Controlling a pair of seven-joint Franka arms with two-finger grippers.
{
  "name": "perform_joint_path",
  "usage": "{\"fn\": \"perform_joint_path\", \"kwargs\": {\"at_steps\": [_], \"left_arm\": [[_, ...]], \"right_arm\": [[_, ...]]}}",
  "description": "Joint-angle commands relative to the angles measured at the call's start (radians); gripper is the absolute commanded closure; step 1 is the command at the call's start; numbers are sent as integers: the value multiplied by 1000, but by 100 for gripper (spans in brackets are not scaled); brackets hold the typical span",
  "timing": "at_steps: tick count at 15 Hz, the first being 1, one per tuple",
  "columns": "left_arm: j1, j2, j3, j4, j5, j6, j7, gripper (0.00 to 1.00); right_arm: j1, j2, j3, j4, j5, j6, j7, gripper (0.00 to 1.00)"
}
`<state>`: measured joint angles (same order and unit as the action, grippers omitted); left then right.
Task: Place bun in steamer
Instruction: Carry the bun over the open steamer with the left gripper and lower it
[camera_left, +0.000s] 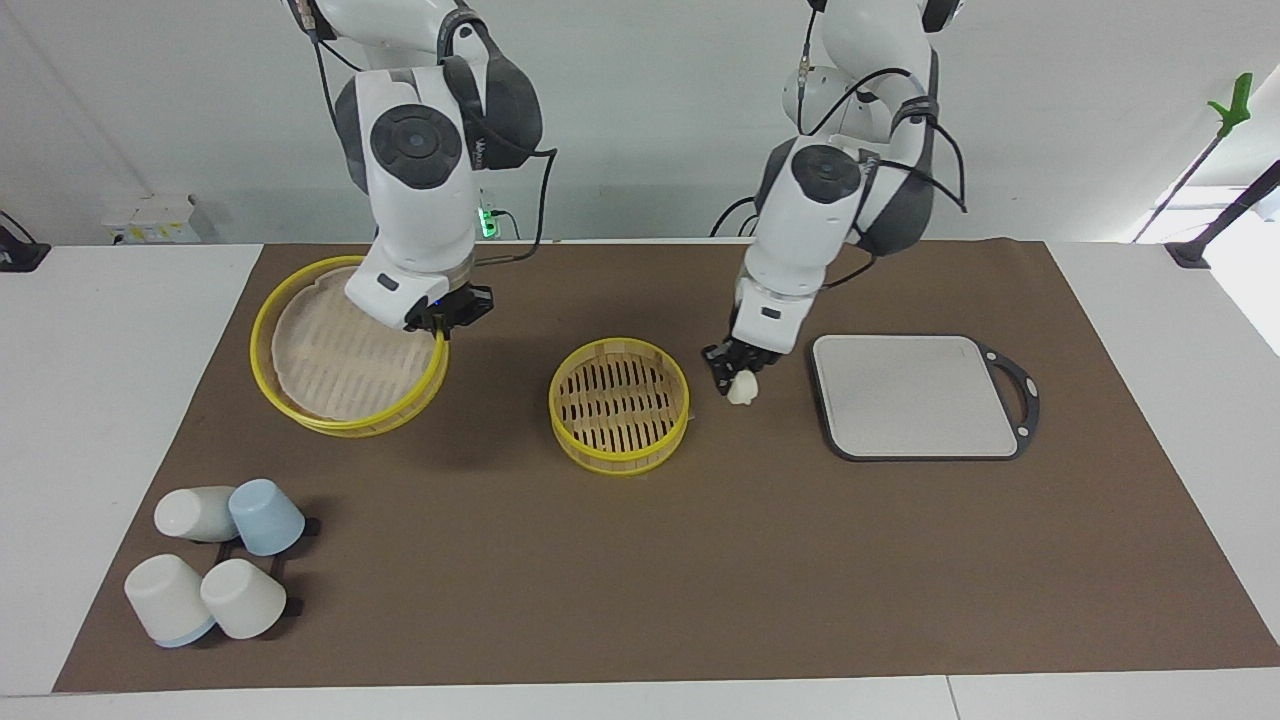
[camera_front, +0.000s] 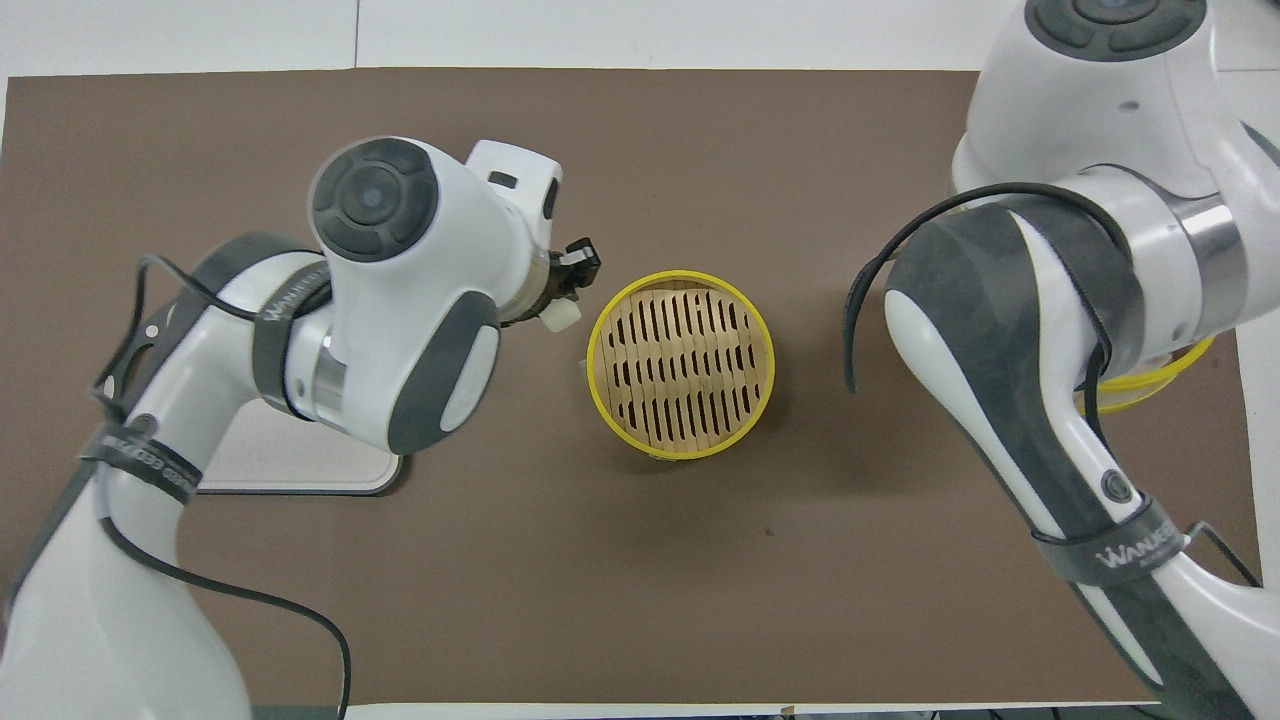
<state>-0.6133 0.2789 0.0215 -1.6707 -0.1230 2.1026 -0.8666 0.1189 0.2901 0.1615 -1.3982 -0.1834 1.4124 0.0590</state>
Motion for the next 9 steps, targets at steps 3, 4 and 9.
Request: {"fn": "perform_joint_path", "kwargs": {"at_steps": [3,4,9], "left_arm": [[-146,109,23,-30,29,146,-28,64],[-149,124,23,-40,37,164,-28,64],[-158,184,23,-55,39,240,-28,64]], "right_arm": [[-71,-42,15,-70,-4,10,-77,100],[-71,-45,15,-79,-4,16,-76,100],[-70,-46,15,-87,-4,23,-76,100]]}}
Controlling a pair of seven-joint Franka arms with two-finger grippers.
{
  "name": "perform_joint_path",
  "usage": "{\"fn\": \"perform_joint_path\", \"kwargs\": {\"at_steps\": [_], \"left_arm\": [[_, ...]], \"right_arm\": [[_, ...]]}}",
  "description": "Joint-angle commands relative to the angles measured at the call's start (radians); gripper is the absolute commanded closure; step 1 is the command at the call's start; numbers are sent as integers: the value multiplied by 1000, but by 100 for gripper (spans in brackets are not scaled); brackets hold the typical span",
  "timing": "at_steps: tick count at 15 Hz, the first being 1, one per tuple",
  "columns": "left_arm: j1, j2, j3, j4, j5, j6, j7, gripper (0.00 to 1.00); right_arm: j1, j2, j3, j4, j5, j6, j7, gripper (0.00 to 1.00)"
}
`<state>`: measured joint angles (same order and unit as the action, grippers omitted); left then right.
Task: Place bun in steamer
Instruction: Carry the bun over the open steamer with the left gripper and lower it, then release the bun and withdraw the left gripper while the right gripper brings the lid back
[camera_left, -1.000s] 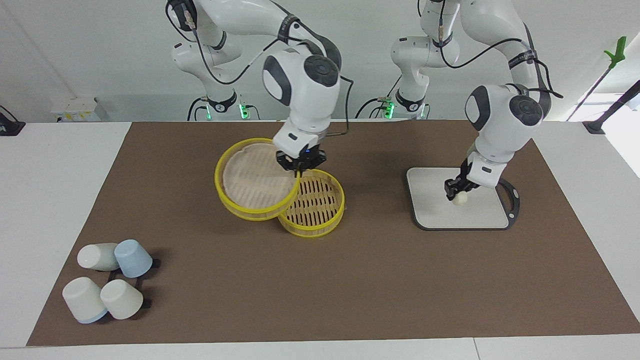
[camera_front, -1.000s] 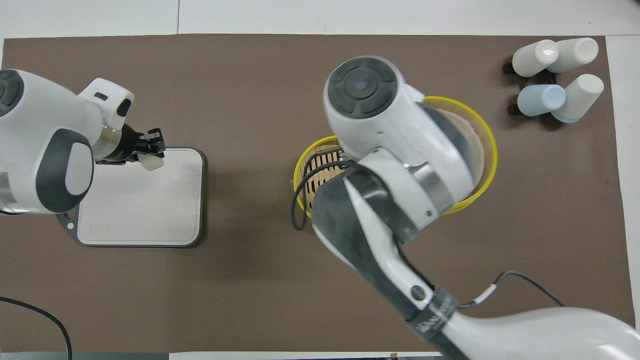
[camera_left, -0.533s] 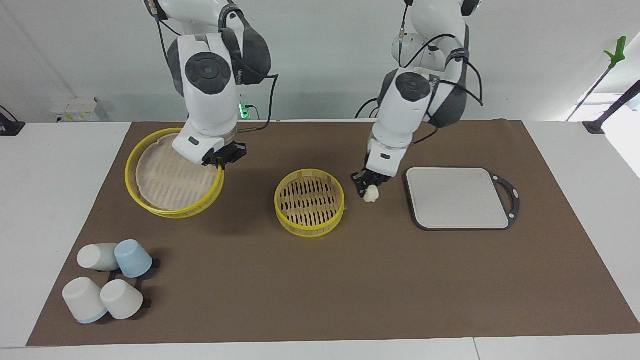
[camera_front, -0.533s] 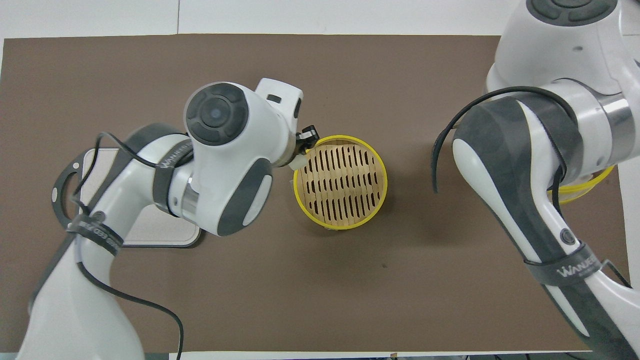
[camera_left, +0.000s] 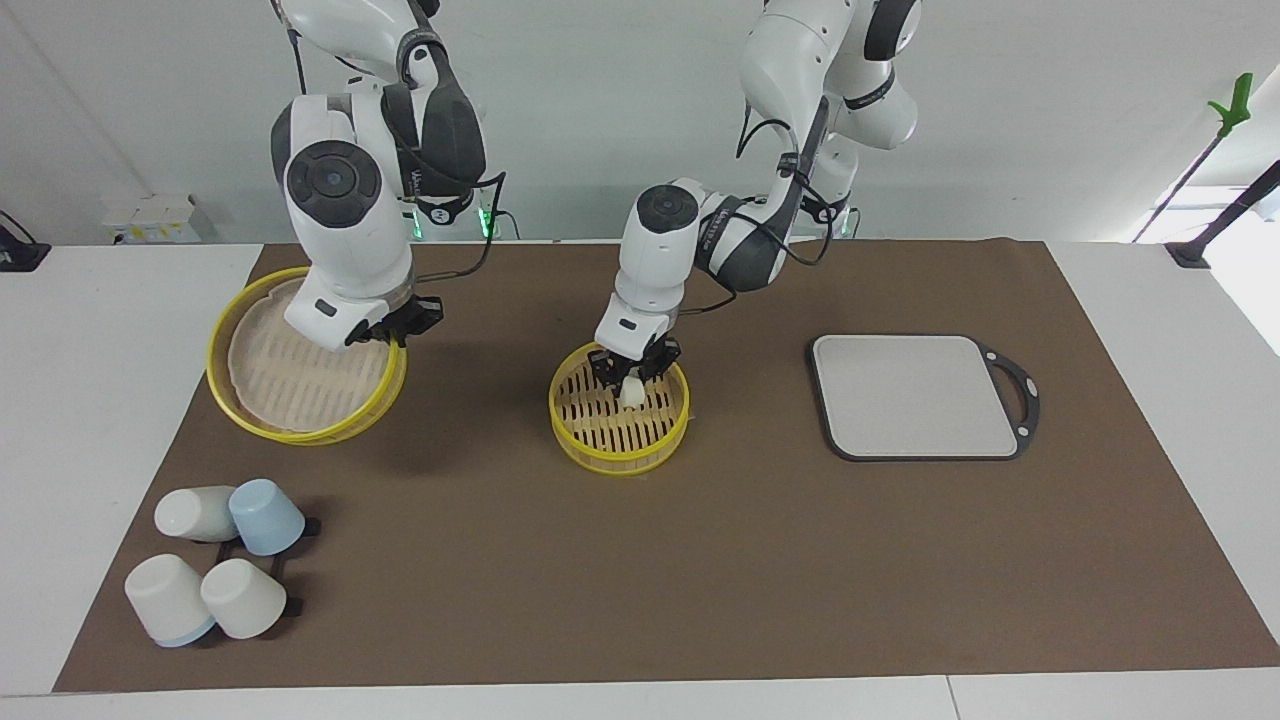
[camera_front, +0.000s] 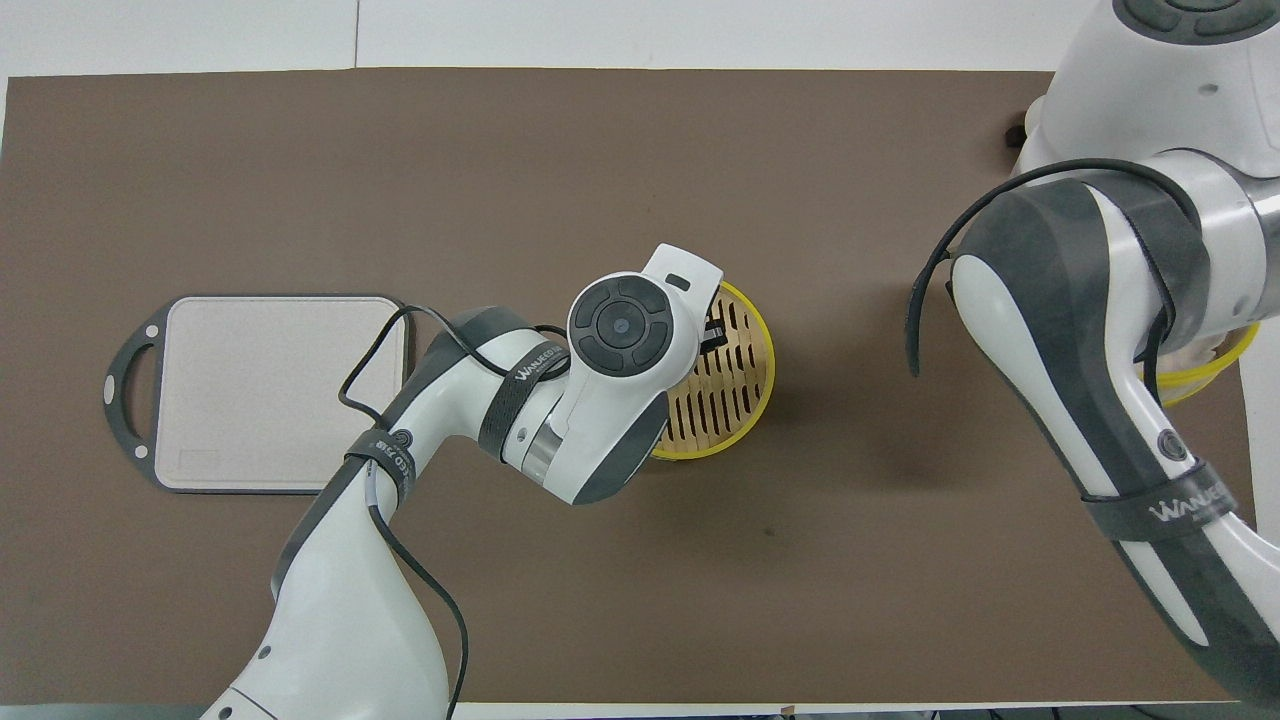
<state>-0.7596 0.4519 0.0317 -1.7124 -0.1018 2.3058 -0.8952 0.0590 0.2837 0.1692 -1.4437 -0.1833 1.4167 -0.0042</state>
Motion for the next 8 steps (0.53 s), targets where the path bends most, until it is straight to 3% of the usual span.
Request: {"fn": "perform_joint_path", "kwargs": {"at_steps": [1,2,5,8], "left_arm": [[-14,13,13,-27,17,50,1,62],[-18,11,13,-29,16,56,1,53],[-18,10,13,-27,14,41,-5,12],[-15,-12,13,-27,14,0,-13,1]], "right_arm": [[-10,-40,7,-41,-4,19,-13,100],[-10,-40,7,-41,-4,19,-13,100],[-10,-40,7,-41,-4,19,-13,100],[-11,-40,7,-41,-4,22,-13,100]]}}
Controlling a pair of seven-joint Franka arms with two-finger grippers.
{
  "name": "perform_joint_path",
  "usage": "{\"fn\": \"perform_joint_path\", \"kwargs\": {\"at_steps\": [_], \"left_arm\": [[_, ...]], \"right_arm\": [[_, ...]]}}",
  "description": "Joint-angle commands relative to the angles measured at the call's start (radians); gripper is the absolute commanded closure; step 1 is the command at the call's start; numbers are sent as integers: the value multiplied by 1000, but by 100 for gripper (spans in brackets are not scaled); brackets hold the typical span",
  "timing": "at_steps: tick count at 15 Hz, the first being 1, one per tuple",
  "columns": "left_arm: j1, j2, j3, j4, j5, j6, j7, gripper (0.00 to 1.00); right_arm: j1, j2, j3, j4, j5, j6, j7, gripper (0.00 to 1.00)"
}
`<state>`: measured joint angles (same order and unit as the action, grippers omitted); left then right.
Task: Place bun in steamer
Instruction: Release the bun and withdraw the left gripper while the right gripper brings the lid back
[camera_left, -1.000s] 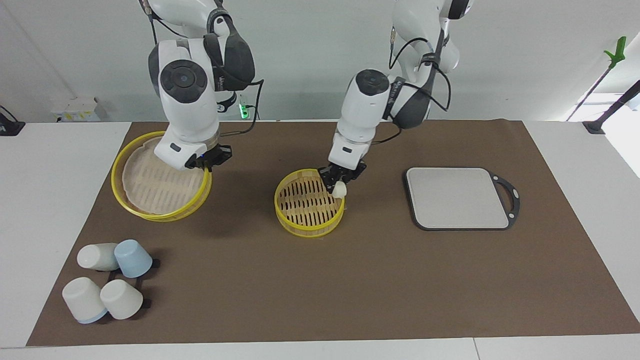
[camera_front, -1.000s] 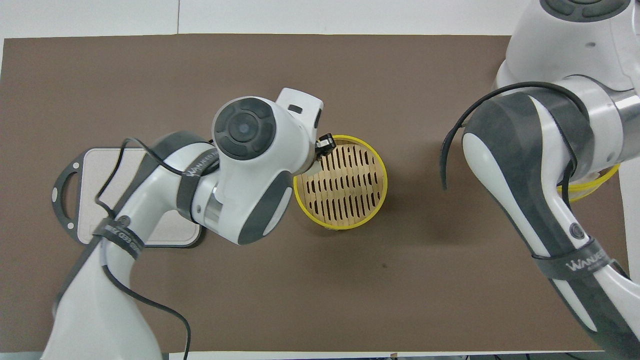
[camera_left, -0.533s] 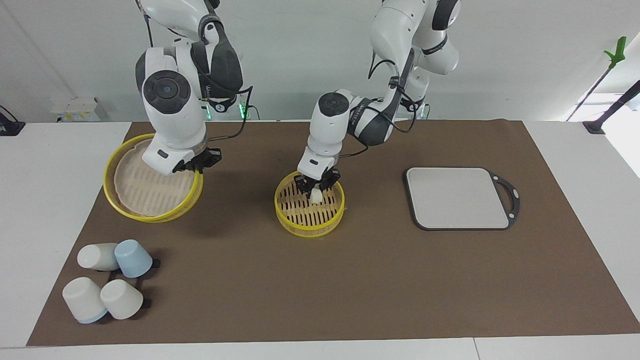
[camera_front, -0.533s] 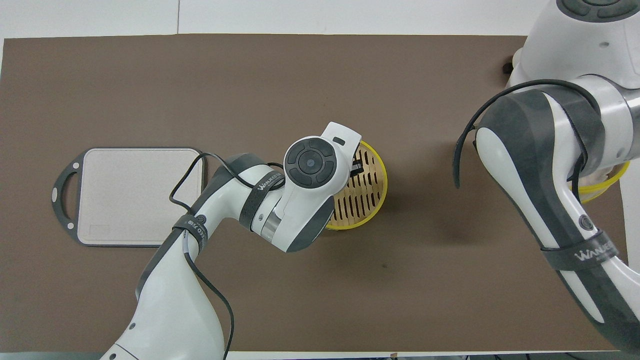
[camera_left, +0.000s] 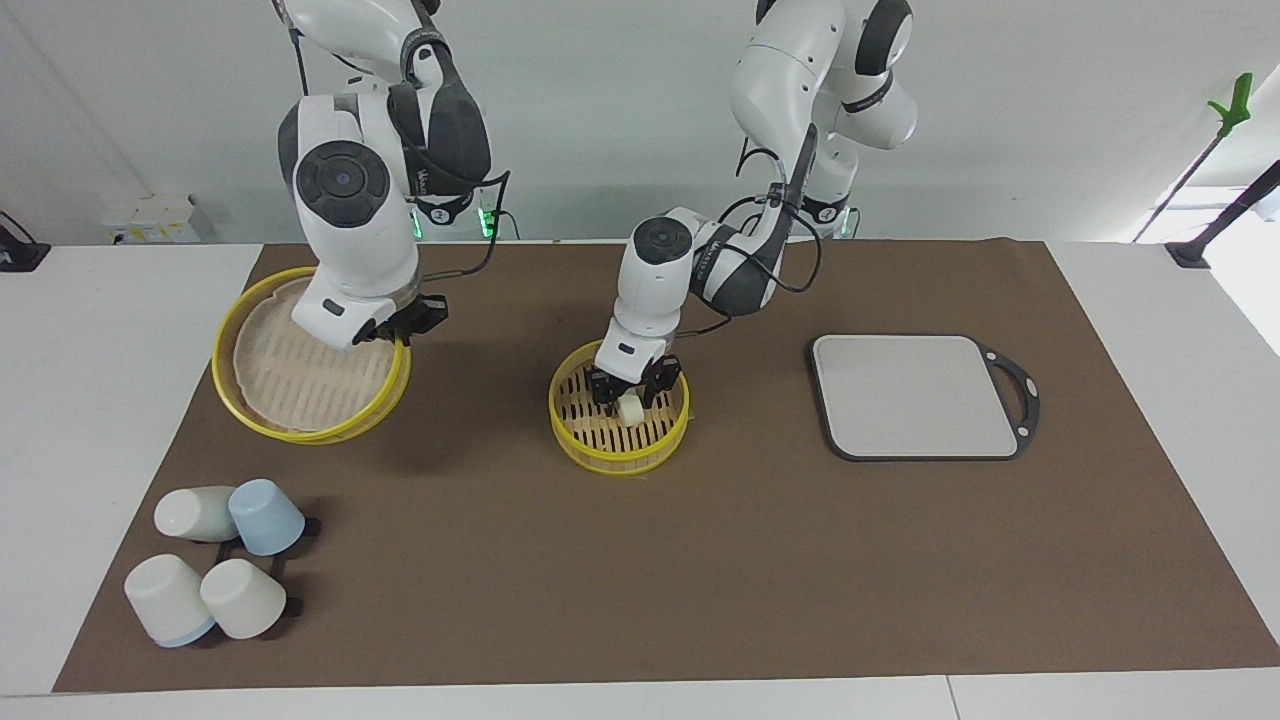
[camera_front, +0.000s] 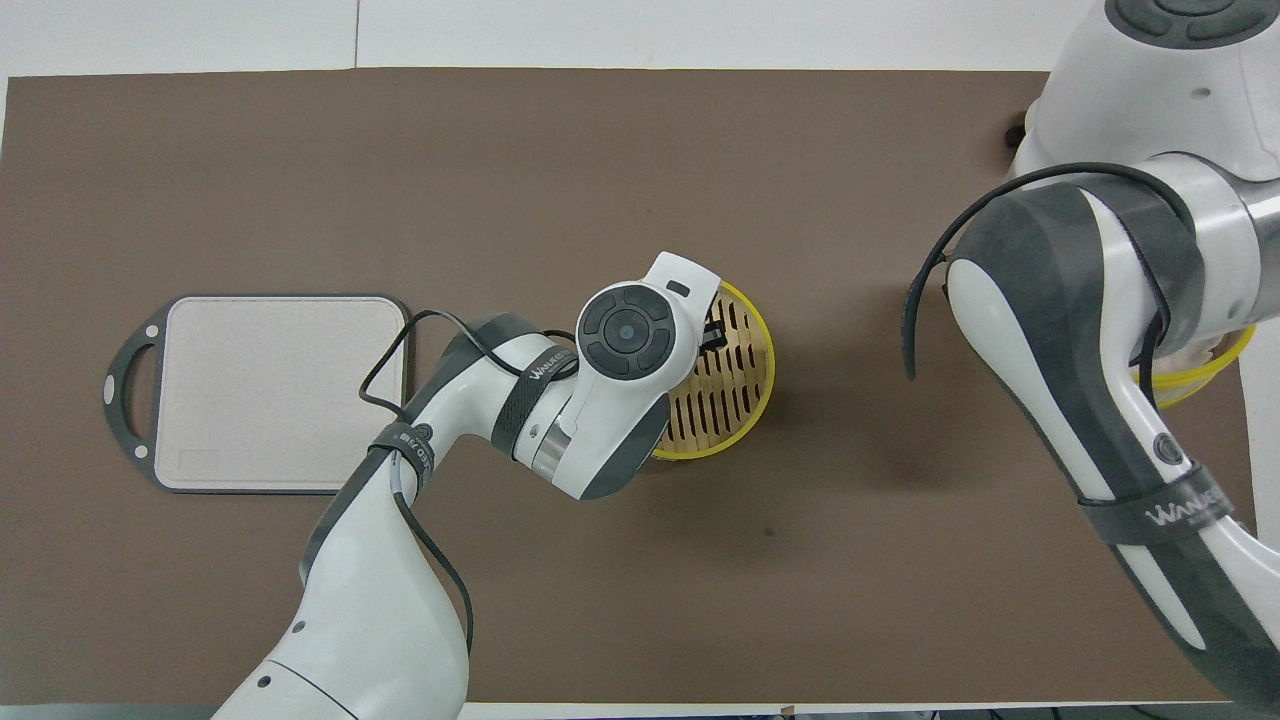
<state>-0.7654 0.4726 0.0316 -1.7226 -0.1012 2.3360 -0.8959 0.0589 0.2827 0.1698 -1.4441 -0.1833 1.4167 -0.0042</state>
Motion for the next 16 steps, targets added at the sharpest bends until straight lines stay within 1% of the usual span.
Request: {"fn": "perform_joint_path", "kwargs": {"at_steps": [1,3,5,6,7,8,9,12,13,14,16], "left_arm": [[1,-61,11,-20,12,-49,-9,0],[67,-145,11,-18,5,-163,3,0],[161,-248,14,-5,0,-324,11,0],[202,-288,22,9,11,-395,43,0],[268,-326,22,18,14,-459,105,0],[331,-356,22,29,15,-509,177,0],[401,-382,24,50,15,-568,268,0],[579,-404,25,119,21,-699,525,0],[612,-408,24,141,59,-730,581,0],[621,-416,22,158,127,-756,644,0],[624,-434,27,166,187,-782,745,0]], "right_arm": [[-11,-39,7,-39,-2,25,-13,100],[-8,-37,7,-38,14,39,-2,100],[-5,-37,7,-39,40,77,21,100],[-2,-36,8,-39,76,108,51,100],[9,-34,13,-39,129,163,108,100],[51,-31,14,-39,155,229,178,100],[126,-24,13,-39,159,282,270,100],[290,38,13,-22,160,404,530,100],[324,58,11,-21,156,444,571,100],[373,85,8,-19,147,470,614,100],[458,165,3,31,79,484,715,100]]}}
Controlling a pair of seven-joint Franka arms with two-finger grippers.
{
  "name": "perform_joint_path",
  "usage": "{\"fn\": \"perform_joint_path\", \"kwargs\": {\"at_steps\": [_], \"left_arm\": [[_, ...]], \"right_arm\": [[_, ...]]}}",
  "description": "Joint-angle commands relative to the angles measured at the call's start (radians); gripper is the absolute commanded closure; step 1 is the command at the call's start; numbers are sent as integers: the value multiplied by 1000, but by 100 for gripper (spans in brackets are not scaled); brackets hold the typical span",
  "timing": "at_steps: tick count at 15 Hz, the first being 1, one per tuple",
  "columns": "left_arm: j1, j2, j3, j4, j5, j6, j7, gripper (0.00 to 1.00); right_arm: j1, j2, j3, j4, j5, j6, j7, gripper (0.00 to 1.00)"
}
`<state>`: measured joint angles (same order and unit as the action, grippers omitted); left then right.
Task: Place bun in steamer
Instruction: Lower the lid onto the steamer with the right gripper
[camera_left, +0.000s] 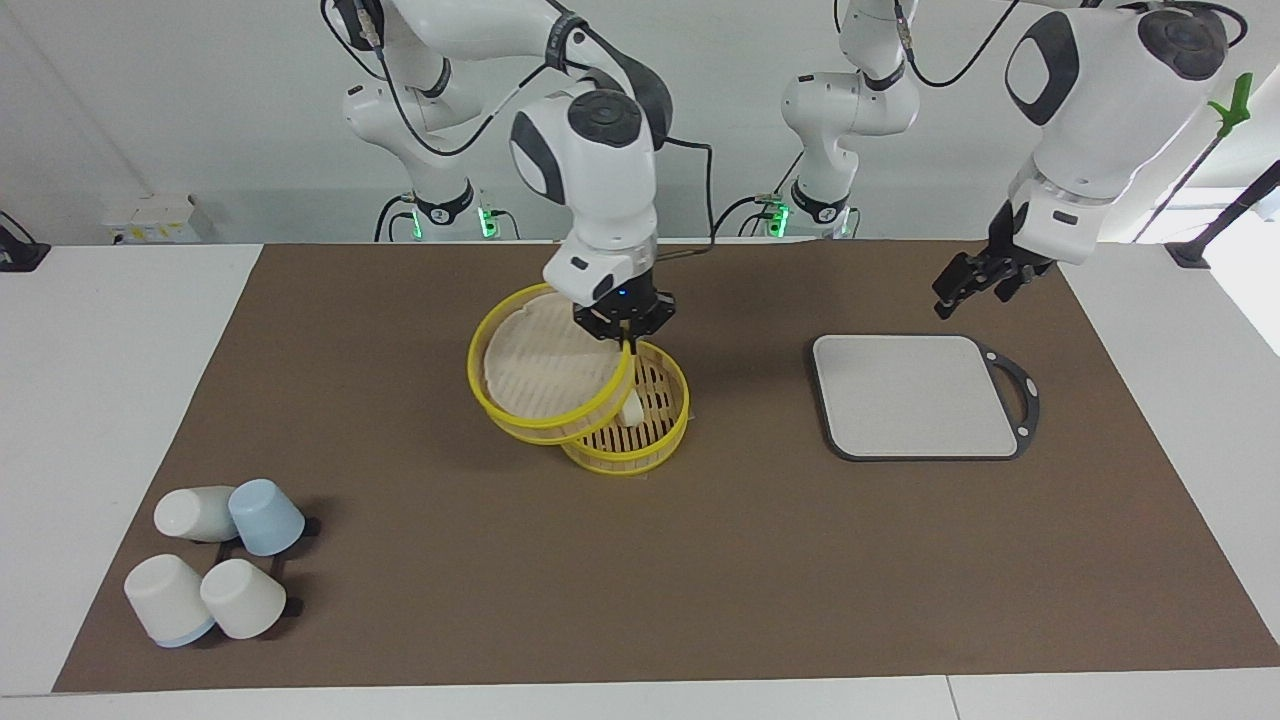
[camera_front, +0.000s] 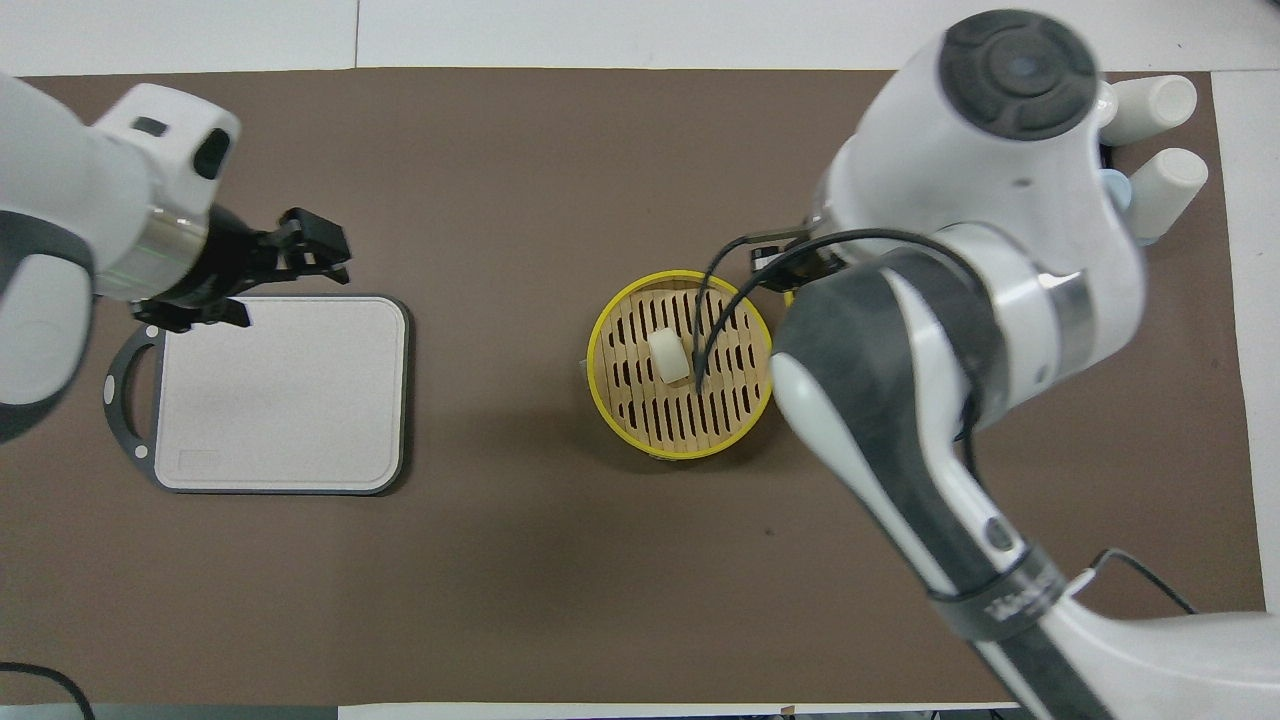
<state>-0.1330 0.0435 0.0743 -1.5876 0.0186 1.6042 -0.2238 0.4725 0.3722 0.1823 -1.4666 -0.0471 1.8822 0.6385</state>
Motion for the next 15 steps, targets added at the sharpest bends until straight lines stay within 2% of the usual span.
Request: {"fn": "perform_joint_path", "kwargs": {"at_steps": [1,5,8,11,15], "left_arm": [[6,-11,-16,31,75,-64,110,0],[58,-36,-13,31,78,-133,297,0],[61,-51,-16,31,55,-164,304,0],[59,-57,-2,32,-69,-156,258,0],[49,-56,-1,41,-74,-150,239,0]], "right_arm": [[55,97,-3,63,-106,20,87,100],[64,100,-1,43,-123,63,93,100],[66,106,-1,12,-120,121,99,100],[66,106,0,-26,-111,192,141,100],[80,99,0,-58,-109,210,144,100]]}}
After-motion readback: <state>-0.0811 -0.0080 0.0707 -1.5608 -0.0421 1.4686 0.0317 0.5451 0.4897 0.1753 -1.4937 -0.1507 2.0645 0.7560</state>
